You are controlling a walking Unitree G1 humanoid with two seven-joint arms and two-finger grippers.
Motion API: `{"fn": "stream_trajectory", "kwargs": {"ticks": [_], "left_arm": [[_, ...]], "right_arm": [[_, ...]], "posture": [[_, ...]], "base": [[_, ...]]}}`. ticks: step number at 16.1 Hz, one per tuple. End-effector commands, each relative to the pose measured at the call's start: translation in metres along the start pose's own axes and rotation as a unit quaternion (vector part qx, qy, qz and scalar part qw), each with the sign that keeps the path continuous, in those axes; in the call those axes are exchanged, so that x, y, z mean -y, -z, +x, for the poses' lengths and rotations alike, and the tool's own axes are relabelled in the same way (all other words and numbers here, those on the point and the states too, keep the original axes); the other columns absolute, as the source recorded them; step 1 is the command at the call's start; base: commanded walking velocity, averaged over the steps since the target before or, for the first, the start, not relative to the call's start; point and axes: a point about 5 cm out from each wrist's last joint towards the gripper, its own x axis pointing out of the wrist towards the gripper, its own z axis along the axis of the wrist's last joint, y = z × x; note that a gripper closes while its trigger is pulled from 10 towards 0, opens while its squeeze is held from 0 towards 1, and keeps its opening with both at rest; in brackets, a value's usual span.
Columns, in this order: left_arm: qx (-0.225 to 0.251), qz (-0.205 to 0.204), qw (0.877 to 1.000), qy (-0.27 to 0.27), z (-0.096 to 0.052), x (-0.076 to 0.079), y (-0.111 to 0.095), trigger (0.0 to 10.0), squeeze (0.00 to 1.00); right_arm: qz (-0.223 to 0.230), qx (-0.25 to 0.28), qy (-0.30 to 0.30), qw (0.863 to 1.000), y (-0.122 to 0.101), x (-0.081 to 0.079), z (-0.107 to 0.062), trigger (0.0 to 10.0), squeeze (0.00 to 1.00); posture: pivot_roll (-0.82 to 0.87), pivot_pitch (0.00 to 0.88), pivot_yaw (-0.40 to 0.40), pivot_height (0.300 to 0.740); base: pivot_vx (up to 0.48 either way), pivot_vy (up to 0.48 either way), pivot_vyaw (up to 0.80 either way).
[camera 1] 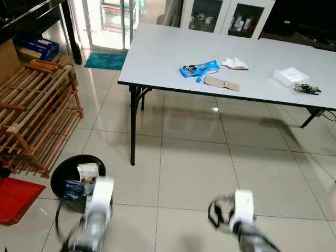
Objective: Picking trash to rubbish bin
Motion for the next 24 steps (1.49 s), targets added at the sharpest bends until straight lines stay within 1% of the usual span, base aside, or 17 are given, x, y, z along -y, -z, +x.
{"fn": "stream_trajectory", "kwargs": {"ticks": [1,2,4,5,7,9,11,12,15,16,17,18,19,21,24], "left_arm": [[0.074,-0.006,0.997,0.001,0.009,0.001,-0.038,10.0,0.00],[0.111,-0.001,0.994,0.001,0.013,0.000,-0.059,10.0,0.00],[0.173,0.001,0.985,0.006,0.018,-0.002,-0.096,10.0,0.00],[0.214,0.005,0.977,0.015,0.019,-0.001,-0.122,10.0,0.00],[0.256,0.023,0.966,0.029,0.017,0.001,-0.146,10.0,0.00],[0.277,0.031,0.960,0.033,0.016,0.001,-0.159,10.0,0.00],[0.310,0.039,0.949,0.033,0.011,-0.002,-0.178,10.0,0.00],[0.323,0.045,0.945,0.031,0.010,-0.002,-0.184,10.0,0.00],[0.365,0.029,0.930,0.027,0.002,-0.003,-0.212,10.0,0.00],[0.383,0.016,0.924,0.020,-0.002,-0.003,-0.226,10.0,0.00],[0.386,0.013,0.922,0.018,-0.003,-0.004,-0.229,10.0,0.00],[0.404,-0.009,0.915,0.014,-0.007,-0.004,-0.243,10.0,0.00],[0.410,-0.017,0.912,0.012,-0.009,-0.004,-0.249,10.0,0.00],[0.416,-0.023,0.909,0.015,-0.011,-0.002,-0.255,10.0,0.00],[0.412,-0.025,0.911,0.017,-0.012,0.000,-0.252,10.0,0.00]], "right_arm": [[0.007,0.074,0.007,0.997,-0.036,0.005,0.006,10.0,0.00],[0.010,0.111,0.002,0.994,-0.056,0.002,0.009,10.0,0.00],[0.022,0.189,-0.016,0.982,-0.101,-0.010,0.013,10.0,0.00],[0.030,0.238,-0.029,0.970,-0.132,-0.022,0.013,10.0,0.00],[0.044,0.283,-0.044,0.957,-0.159,-0.038,0.010,10.0,0.00],[0.050,0.303,-0.054,0.950,-0.171,-0.048,0.009,10.0,0.00],[0.061,0.328,-0.071,0.940,-0.184,-0.064,0.004,10.0,0.00],[0.059,0.335,-0.077,0.937,-0.188,-0.068,0.003,10.0,0.00],[0.062,0.385,-0.083,0.917,-0.215,-0.074,-0.008,10.0,0.00],[0.060,0.413,-0.086,0.905,-0.230,-0.075,-0.015,10.0,0.00],[0.058,0.418,-0.086,0.902,-0.233,-0.076,-0.016,10.0,0.00],[0.058,0.441,-0.088,0.892,-0.247,-0.077,-0.023,10.0,0.00],[0.051,0.451,-0.089,0.887,-0.252,-0.078,-0.026,10.0,0.00],[0.046,0.452,-0.091,0.886,-0.254,-0.079,-0.027,10.0,0.00],[0.049,0.447,-0.099,0.888,-0.254,-0.081,-0.029,10.0,0.00]], "posture": [[-0.03,0.047,-0.107,0.740],[-0.03,0.045,-0.103,0.740],[-0.03,0.036,-0.086,0.740],[-0.02,0.028,-0.073,0.740],[-0.02,0.022,-0.053,0.740],[-0.01,0.018,-0.034,0.740],[0.00,0.015,-0.022,0.740],[0.00,0.014,-0.018,0.740],[-0.01,0.002,-0.011,0.740],[-0.01,0.001,-0.010,0.740],[-0.02,0.000,-0.011,0.740],[-0.02,0.000,-0.012,0.740],[-0.02,0.000,-0.013,0.740],[-0.01,0.000,-0.018,0.740],[-0.01,0.000,-0.031,0.740]], "base": [[0.000,0.000,0.00],[0.000,0.000,0.00],[0.000,0.000,0.00],[0.000,0.000,0.00],[0.000,0.000,0.00],[0.000,0.000,0.00],[0.000,0.000,0.00],[0.000,0.000,0.00],[0.000,0.000,0.00],[0.000,0.000,0.00],[0.000,0.000,0.00],[0.000,0.000,0.00],[0.240,0.000,0.00],[0.291,0.000,0.00],[0.304,0.000,0.00]]}}
